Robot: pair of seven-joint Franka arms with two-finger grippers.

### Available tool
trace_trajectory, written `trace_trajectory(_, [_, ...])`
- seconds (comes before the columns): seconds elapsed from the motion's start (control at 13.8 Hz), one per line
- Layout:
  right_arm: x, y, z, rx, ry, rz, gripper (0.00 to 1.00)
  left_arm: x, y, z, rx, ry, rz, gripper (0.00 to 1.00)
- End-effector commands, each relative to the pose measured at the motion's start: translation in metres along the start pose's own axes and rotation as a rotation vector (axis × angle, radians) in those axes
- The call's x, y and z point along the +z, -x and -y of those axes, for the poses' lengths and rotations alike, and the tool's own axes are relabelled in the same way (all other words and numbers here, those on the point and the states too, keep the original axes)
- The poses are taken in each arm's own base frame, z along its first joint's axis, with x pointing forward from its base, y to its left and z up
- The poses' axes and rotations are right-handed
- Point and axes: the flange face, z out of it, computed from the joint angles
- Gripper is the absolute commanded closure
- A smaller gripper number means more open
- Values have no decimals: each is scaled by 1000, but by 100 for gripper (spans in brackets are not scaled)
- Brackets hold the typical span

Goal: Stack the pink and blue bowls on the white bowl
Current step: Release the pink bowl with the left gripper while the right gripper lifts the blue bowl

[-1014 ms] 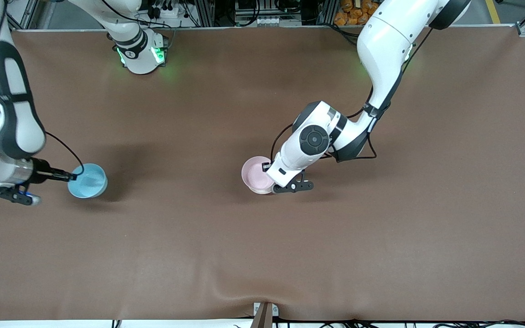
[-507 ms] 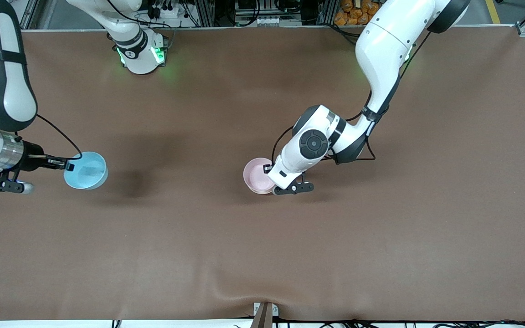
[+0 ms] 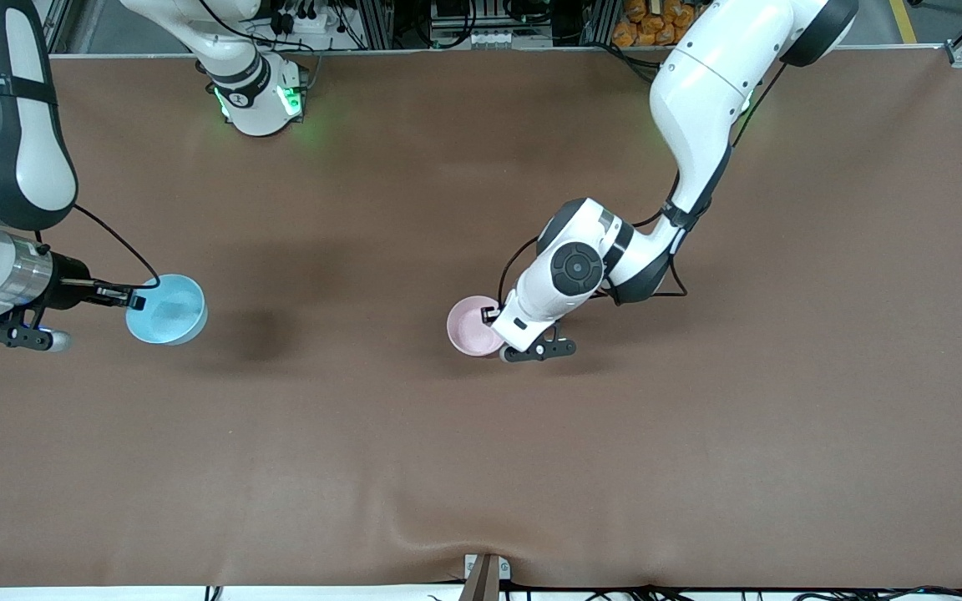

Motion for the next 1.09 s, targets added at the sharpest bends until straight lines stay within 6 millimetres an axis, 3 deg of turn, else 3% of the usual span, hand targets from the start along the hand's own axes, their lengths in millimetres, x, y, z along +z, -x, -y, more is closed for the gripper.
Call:
trace_trajectory(0.0, [-5, 10, 1, 19, -21, -1, 100, -37, -16, 11, -24, -8, -32, 0])
trace_trajectory(0.22, [-13, 14, 16, 23, -20, -14, 100, -102, -36, 34, -16, -66, -74, 0])
trace_trajectory(0.36, [-15, 15, 19, 24, -20, -16, 100, -156, -44, 49, 44, -148, -158, 0])
trace_trajectory(0.8, [-31, 22, 19, 22, -24, -30, 100, -269, -51, 63, 346, -366, -287, 0])
trace_trajectory(1.01, [-36, 26, 39, 46, -23, -41, 100, -324, -72, 122, 206, -280, -265, 0])
